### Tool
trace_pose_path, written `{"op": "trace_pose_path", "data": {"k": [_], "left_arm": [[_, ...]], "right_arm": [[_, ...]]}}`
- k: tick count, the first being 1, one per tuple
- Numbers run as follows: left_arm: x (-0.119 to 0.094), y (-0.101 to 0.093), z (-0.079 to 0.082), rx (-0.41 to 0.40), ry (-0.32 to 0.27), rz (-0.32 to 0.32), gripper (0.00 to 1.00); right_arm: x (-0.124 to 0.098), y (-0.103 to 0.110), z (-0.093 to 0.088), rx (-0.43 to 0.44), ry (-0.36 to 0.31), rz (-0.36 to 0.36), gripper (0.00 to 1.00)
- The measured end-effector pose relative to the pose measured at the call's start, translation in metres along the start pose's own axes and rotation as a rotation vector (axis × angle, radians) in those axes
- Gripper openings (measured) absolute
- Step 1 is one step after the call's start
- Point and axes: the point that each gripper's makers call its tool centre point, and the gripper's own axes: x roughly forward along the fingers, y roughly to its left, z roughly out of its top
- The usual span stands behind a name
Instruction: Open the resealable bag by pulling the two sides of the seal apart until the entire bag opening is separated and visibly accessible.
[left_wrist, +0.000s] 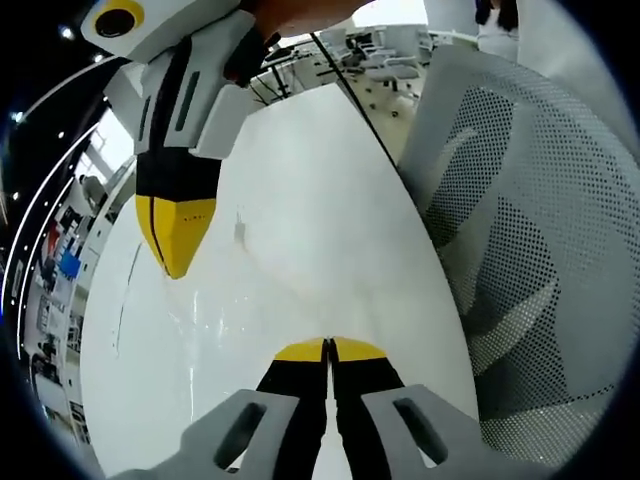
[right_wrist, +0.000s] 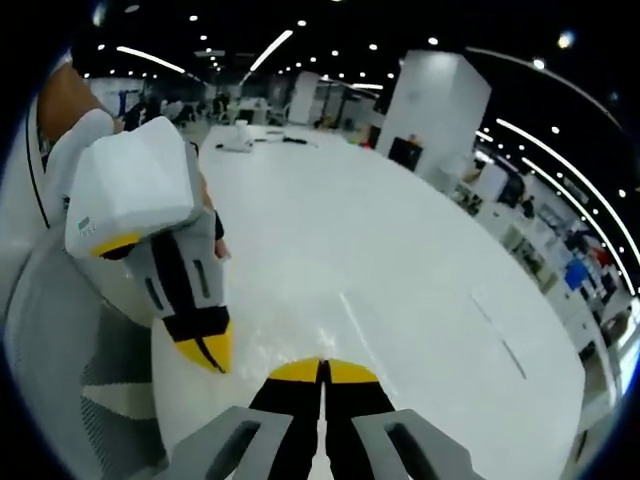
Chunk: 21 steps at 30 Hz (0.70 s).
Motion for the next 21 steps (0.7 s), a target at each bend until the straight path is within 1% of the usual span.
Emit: {"op": "trace_pose_path", "data": {"k": [2, 5, 7, 9, 11, 12, 15, 18, 21], "left_arm": [[-0.001, 0.003, -0.001, 0.016, 0.004, 0.016, 0.0], [-0.003, 0.006, -0.001, 0.002, -0.002, 0.03, 0.0], [-0.004, 0.009, 0.0, -0.011, -0.01, 0.046, 0.03], [-0.005, 0.01, 0.0, -0.013, -0.011, 0.053, 0.01], [-0.008, 0.013, 0.003, -0.028, -0.029, 0.068, 0.02], [-0.009, 0.014, 0.003, -0.049, -0.034, 0.069, 0.03], [-0.011, 0.015, 0.003, -0.061, -0.043, 0.082, 0.07], [-0.018, 0.017, 0.008, -0.103, -0.08, 0.099, 0.11], [-0.024, 0.019, 0.01, -0.117, -0.098, 0.118, 0.14]], "right_arm": [[0.001, 0.001, -0.001, 0.001, 0.002, 0.003, 0.0], [0.002, 0.003, -0.003, 0.012, 0.006, 0.007, 0.0], [0.004, 0.004, -0.004, 0.014, 0.012, 0.01, 0.0], [0.005, 0.005, -0.006, 0.009, 0.017, 0.011, 0.0], [0.007, 0.007, -0.008, 0.009, 0.024, 0.013, 0.0], [0.008, 0.007, -0.009, 0.008, 0.026, 0.013, 0.0], [0.009, 0.008, -0.01, 0.014, 0.028, 0.015, 0.0], [0.011, 0.008, -0.013, 0.017, 0.037, 0.013, 0.0], [0.013, 0.007, -0.015, 0.019, 0.045, 0.011, 0.0]]}}
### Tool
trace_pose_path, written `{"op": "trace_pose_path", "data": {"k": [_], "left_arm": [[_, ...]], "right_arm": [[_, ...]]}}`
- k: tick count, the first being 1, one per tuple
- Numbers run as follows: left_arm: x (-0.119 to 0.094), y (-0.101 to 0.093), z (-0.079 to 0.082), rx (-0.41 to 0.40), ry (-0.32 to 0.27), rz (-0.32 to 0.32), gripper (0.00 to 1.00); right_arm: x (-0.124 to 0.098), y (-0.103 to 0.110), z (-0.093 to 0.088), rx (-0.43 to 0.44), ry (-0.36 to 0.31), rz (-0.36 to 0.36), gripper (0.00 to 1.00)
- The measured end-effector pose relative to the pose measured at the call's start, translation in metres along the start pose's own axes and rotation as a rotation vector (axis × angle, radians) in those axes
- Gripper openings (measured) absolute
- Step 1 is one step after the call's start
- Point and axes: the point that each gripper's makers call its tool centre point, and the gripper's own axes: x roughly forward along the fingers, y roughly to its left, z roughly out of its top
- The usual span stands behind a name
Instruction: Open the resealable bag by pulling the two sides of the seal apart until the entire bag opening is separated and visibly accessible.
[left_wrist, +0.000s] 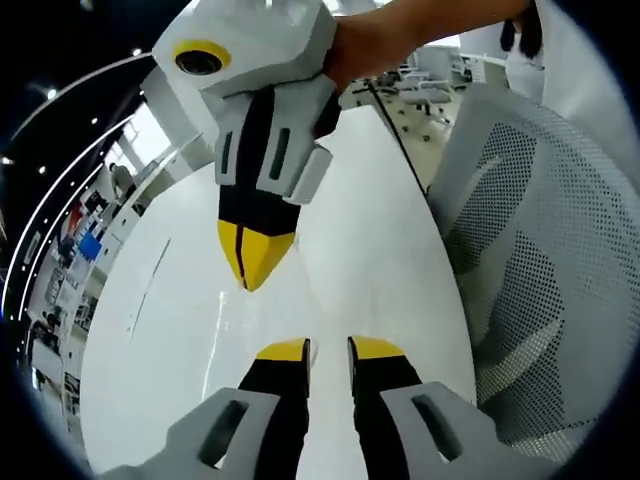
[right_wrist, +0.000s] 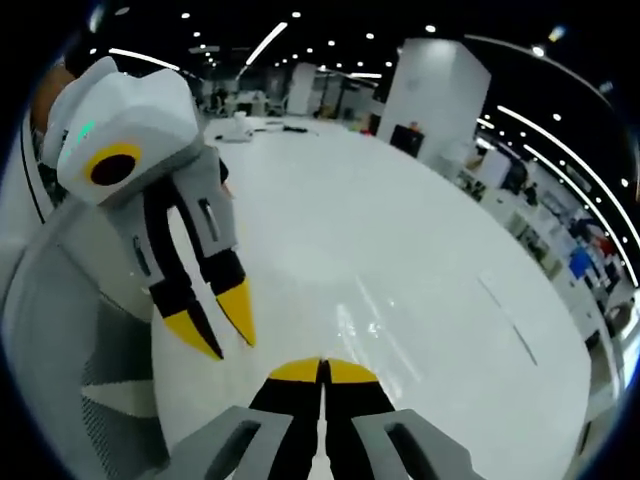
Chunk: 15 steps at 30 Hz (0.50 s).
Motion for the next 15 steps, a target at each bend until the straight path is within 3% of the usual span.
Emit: {"op": "trace_pose_path", "data": {"k": [8, 15], "left_arm": [[-0.014, 0.004, 0.001, -0.035, -0.027, 0.04, 0.17], [-0.026, 0.011, -0.012, -0.097, -0.022, 0.086, 0.19]], "right_arm": [[0.007, 0.001, -0.006, 0.007, 0.021, 0.001, 0.0], [0.011, 0.0, -0.015, 0.019, 0.042, -0.011, 0.0]]}}
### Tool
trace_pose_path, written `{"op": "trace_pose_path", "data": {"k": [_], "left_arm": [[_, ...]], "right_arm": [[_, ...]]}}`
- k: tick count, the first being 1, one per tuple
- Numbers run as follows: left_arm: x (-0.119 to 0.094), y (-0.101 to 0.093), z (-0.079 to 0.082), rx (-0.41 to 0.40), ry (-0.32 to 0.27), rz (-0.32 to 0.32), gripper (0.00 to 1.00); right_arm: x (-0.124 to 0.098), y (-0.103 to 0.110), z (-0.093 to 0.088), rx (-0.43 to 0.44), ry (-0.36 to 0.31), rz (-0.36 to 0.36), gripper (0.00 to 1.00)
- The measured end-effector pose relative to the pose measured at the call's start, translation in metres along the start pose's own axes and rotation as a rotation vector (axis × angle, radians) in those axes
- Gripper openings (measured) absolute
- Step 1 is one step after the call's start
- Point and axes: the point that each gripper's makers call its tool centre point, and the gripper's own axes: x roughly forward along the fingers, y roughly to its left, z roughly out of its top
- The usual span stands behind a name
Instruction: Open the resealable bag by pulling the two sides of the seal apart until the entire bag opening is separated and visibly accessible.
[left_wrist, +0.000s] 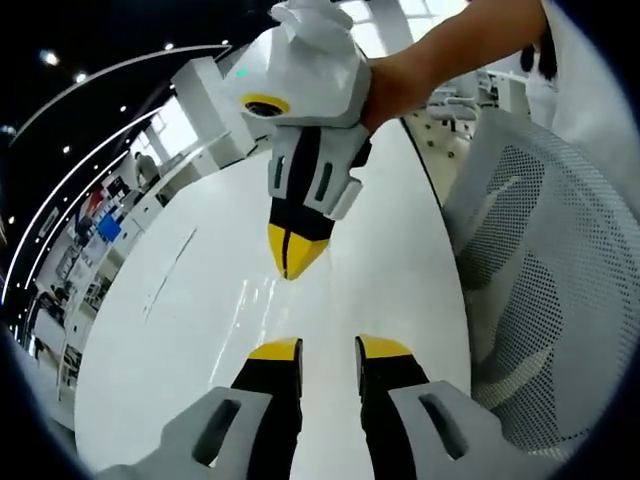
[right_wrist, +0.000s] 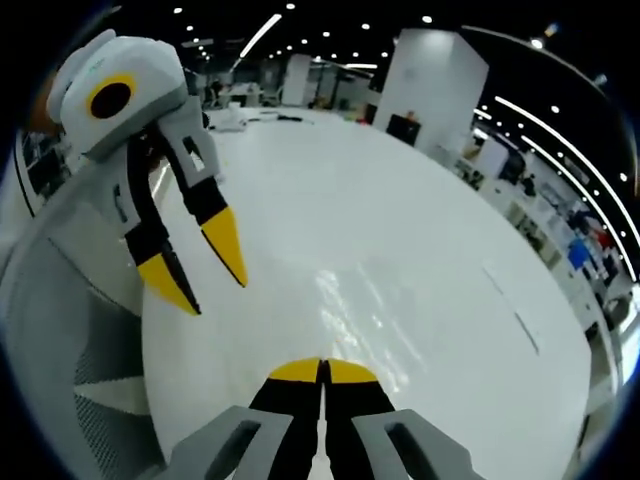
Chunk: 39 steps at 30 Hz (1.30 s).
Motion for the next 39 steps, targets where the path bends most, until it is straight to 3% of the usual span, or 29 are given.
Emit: {"op": "trace_pose_path", "data": {"k": [10, 21, 39], "left_arm": [[-0.015, 0.007, -0.02, -0.074, 0.007, 0.05, 0.18], [-0.019, 0.002, -0.038, -0.137, 0.025, 0.059, 0.19], [-0.022, -0.007, -0.047, -0.189, 0.035, 0.064, 0.19]], "right_arm": [[0.01, -0.003, -0.02, 0.035, 0.052, -0.031, 0.0], [0.022, -0.008, -0.026, 0.019, 0.079, -0.036, 0.0], [0.036, -0.017, -0.033, 0.007, 0.105, -0.049, 0.0]]}}
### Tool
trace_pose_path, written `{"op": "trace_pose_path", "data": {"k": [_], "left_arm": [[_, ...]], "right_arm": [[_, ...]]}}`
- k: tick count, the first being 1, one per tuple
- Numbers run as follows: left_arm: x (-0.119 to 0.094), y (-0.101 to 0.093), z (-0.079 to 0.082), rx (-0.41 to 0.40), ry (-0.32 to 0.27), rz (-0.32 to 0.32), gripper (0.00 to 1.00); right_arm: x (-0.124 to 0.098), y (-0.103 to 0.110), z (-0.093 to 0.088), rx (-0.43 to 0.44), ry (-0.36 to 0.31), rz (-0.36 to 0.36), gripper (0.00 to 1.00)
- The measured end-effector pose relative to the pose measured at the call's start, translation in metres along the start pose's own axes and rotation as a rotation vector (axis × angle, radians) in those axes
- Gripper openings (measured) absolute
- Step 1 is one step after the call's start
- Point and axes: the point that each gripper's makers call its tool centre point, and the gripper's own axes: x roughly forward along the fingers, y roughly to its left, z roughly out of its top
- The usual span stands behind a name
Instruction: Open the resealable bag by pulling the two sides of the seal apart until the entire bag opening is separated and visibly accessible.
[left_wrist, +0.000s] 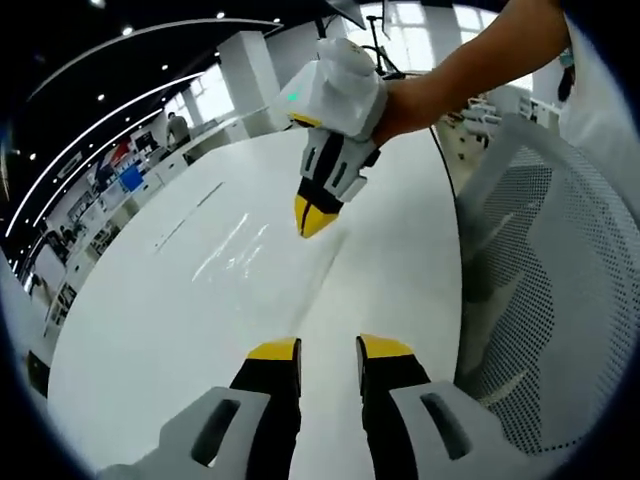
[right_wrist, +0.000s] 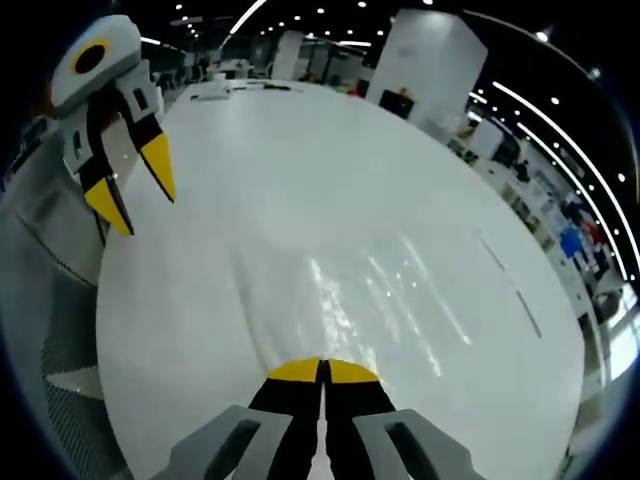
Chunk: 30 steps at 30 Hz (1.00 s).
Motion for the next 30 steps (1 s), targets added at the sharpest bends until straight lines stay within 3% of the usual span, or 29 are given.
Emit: {"op": "trace_pose_path", "data": {"k": [14, 19, 30], "left_arm": [[-0.001, 0.003, -0.003, -0.018, 0.002, 0.006, 0.2], [-0.003, 0.004, -0.005, -0.035, 0.003, 0.009, 0.22], [-0.006, 0.003, -0.01, -0.096, 0.004, 0.009, 0.32]], "right_arm": [[-0.007, 0.015, 0.0, 0.091, -0.055, 0.054, 0.1], [-0.014, 0.015, 0.005, 0.126, -0.09, 0.062, 0.23], [-0.039, 0.017, 0.003, 0.183, -0.14, 0.069, 0.38]]}}
